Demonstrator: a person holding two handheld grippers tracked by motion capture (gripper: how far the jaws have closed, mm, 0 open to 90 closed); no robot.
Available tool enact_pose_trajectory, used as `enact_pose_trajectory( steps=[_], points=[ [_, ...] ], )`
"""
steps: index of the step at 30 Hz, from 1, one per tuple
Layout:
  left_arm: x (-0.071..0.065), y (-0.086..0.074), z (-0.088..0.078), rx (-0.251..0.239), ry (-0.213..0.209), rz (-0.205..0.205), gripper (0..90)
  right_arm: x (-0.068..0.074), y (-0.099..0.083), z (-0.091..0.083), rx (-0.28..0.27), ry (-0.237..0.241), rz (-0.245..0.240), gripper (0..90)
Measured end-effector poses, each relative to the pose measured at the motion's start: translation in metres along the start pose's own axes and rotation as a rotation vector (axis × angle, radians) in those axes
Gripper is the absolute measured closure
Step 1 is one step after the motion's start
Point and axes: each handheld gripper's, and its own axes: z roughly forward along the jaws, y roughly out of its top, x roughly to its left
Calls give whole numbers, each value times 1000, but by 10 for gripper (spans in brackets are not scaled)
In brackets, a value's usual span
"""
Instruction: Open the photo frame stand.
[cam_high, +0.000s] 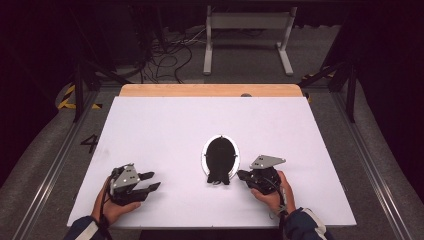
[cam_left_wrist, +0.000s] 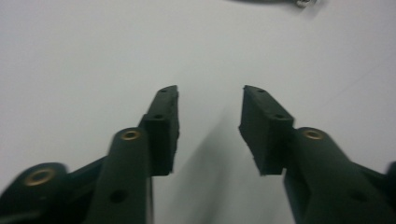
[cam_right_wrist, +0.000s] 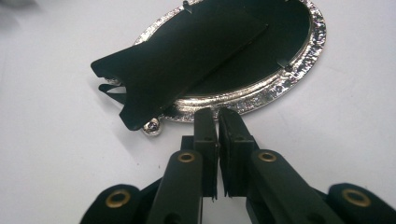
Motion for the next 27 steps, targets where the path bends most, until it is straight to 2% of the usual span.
enact_pose_trajectory(
  steps=[4, 6, 9, 13, 14, 18, 21, 23, 27],
  points=[
    [6, -10, -12, -33, 8, -58, 460, 4, 1, -2, 13, 16, -18, 852],
    [6, -13, -15, -35, 21, -68, 432, 4, 2, -2, 17, 23, -20, 854],
    [6, -16, -19, -23, 45, -58, 400, 5, 3, -2, 31, 44, -24, 863],
    [9, -18, -21, -18, 49, -64, 384, 7, 4, 0, 56, 67, -28, 852],
    [10, -18, -20, -17, 56, -68, 369, 9, 3, 1, 74, 94, -36, 843],
    [11, -19, -20, -2, 83, -68, 353, 13, 3, 1, 90, 117, -41, 839],
    [12, -20, -20, -15, 91, -88, 347, 17, 5, 3, 114, 138, -59, 810],
    [14, -19, -20, -19, 108, -87, 345, 19, 6, 5, 135, 140, -73, 809],
    [13, -19, -17, -28, 85, -113, 343, 22, 7, 8, 150, 147, -86, 791]
  ],
)
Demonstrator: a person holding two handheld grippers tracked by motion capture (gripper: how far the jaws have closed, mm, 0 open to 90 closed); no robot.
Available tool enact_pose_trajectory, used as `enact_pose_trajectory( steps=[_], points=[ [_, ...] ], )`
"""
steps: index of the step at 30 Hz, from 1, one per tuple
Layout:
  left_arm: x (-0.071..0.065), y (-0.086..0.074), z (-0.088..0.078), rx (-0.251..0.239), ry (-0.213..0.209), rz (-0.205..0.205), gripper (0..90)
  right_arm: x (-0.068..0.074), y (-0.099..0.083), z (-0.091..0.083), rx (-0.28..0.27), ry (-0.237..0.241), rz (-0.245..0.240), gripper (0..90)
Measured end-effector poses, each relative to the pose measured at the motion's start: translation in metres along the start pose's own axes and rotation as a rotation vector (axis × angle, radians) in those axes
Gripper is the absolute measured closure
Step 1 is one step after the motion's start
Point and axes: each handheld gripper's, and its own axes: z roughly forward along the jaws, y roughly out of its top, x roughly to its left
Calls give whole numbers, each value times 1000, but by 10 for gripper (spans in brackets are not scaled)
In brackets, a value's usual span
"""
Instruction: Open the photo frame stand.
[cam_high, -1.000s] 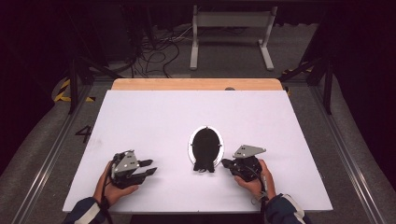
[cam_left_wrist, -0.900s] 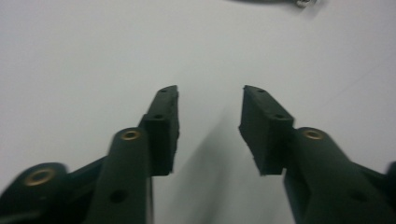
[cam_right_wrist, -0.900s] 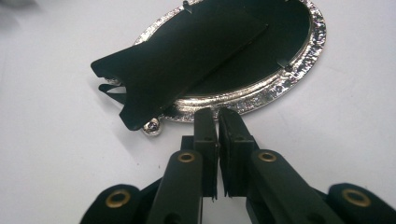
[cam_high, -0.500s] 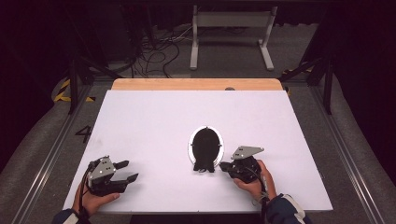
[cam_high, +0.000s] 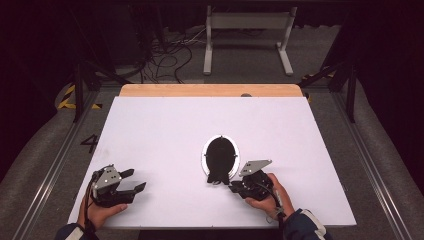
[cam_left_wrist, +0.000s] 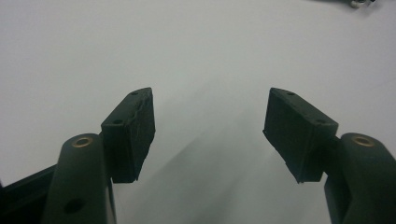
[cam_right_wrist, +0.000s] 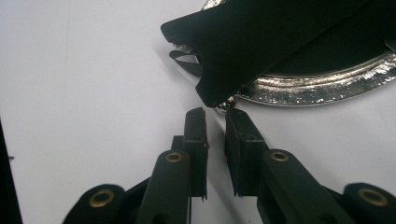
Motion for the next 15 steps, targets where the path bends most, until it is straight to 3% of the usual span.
enact_pose_trajectory(
  steps=[9, 15],
  points=[
    [-3, 1, 8, 31, -25, 22, 319, 5, 4, 4, 4, -15, -16, 749],
    [-3, 1, 8, 29, -31, 19, 309, 4, 3, 5, -13, -24, 12, 771]
  ],
)
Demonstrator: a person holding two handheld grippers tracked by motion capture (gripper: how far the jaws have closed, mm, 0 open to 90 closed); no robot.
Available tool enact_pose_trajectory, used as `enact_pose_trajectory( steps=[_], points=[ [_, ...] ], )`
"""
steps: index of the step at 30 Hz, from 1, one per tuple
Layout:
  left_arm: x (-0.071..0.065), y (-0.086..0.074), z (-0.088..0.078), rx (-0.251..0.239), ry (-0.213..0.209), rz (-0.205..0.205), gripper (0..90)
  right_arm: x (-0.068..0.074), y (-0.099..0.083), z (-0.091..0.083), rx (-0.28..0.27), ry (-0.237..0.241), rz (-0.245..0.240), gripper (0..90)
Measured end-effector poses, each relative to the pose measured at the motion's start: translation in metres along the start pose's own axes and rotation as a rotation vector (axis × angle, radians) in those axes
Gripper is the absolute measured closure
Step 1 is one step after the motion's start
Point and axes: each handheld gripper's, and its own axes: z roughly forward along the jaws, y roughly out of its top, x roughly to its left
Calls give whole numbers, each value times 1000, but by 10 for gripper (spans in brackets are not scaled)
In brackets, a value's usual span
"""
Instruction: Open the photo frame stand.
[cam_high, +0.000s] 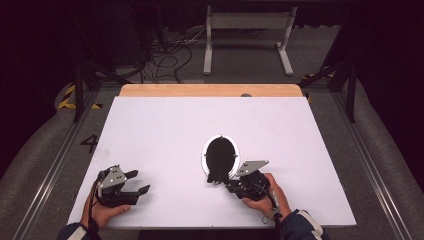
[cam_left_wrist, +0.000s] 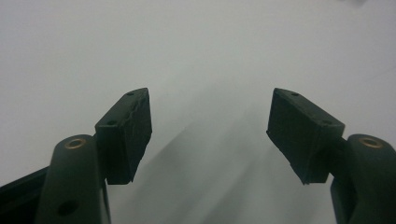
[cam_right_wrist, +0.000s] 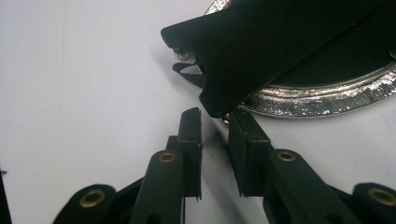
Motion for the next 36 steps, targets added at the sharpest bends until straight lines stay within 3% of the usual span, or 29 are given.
enact_pose_trajectory(
  steps=[5, 10, 13, 20, 21, 29, 36],
  points=[
    [-1, 0, 0, 4, -1, -4, 302, -7, -4, 0, -40, 40, 71, 777],
    [-1, 0, 0, 7, -2, 9, 293, -8, -6, 1, -68, 69, 108, 789],
    [-1, 0, 1, 4, -7, 10, 287, -13, -8, 1, -97, 111, 154, 776],
    [-2, 1, 2, 12, -2, 10, 273, -22, -10, 1, -149, 184, 230, 677],
    [-2, 2, 2, 9, -6, 12, 270, -24, -10, 2, -162, 223, 256, 627],
    [-10, 6, 7, 5, -25, 16, 268, -30, -8, 6, -187, 258, 316, 592],
    [-13, 8, 9, 11, -33, 43, 252, -38, -9, 9, -211, 284, 399, 546]
  ],
)
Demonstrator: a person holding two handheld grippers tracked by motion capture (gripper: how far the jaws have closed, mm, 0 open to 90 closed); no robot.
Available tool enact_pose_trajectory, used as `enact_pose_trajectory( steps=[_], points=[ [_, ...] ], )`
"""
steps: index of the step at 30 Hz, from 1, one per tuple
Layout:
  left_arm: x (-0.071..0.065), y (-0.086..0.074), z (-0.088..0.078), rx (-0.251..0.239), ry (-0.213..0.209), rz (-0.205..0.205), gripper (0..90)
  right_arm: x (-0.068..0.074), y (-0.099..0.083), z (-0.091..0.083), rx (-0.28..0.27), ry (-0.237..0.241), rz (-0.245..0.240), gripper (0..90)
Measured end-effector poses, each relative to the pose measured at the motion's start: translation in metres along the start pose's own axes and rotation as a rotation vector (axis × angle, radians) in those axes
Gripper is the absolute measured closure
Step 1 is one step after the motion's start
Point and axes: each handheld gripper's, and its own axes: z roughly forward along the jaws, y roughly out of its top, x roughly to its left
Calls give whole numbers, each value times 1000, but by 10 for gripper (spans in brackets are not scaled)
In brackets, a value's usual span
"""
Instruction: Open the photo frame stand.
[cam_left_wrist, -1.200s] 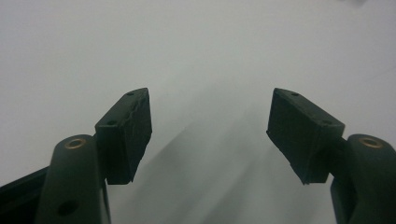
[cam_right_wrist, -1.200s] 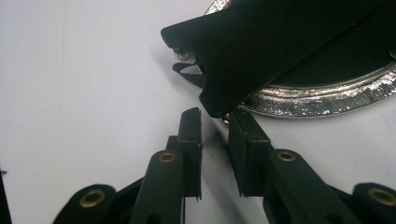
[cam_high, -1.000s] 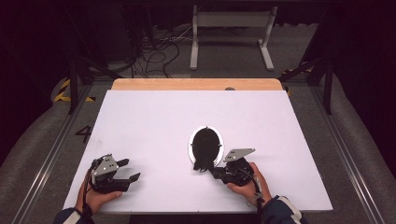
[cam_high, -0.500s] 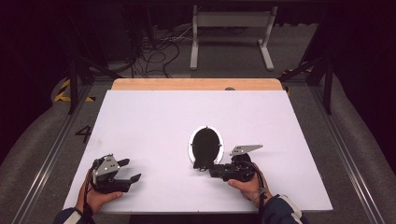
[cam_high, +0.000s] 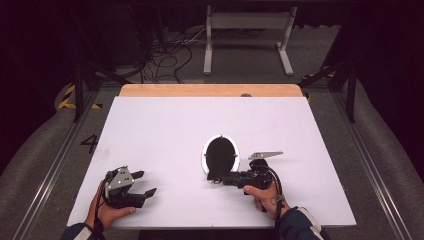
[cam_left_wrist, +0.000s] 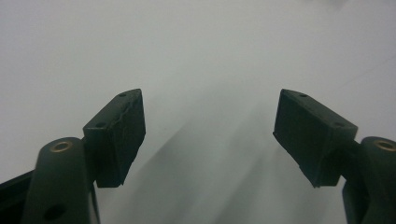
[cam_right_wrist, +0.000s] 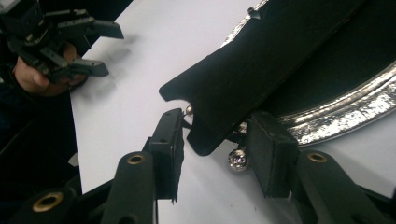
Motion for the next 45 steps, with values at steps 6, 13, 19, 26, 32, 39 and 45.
enact_pose_trajectory(
  steps=[6, 13, 19, 26, 32, 39, 45],
  points=[
    [-2, 2, 3, 10, 1, 13, 221, -2, 2, 1, -4, 18, 25, 524],
    [-4, 3, 4, 2, -4, 12, 168, -5, 7, 5, -22, 53, 86, 514],
    [-4, 4, 5, -18, -5, -7, 64, -10, 11, 7, -50, 69, 146, 499],
    [-7, 6, 6, -36, -8, 16, 29, -11, 15, 13, -59, 89, 174, 478],
    [-9, 10, 10, -37, -12, 18, 30, -13, 15, 15, -61, 105, 181, 497],
    [-3, 19, 16, -51, -11, -13, 47, -12, 14, 15, -56, 108, 138, 537],
    [3, 30, 27, -59, -27, -21, 57, -10, 14, 16, -58, 105, 104, 554]
  ],
)
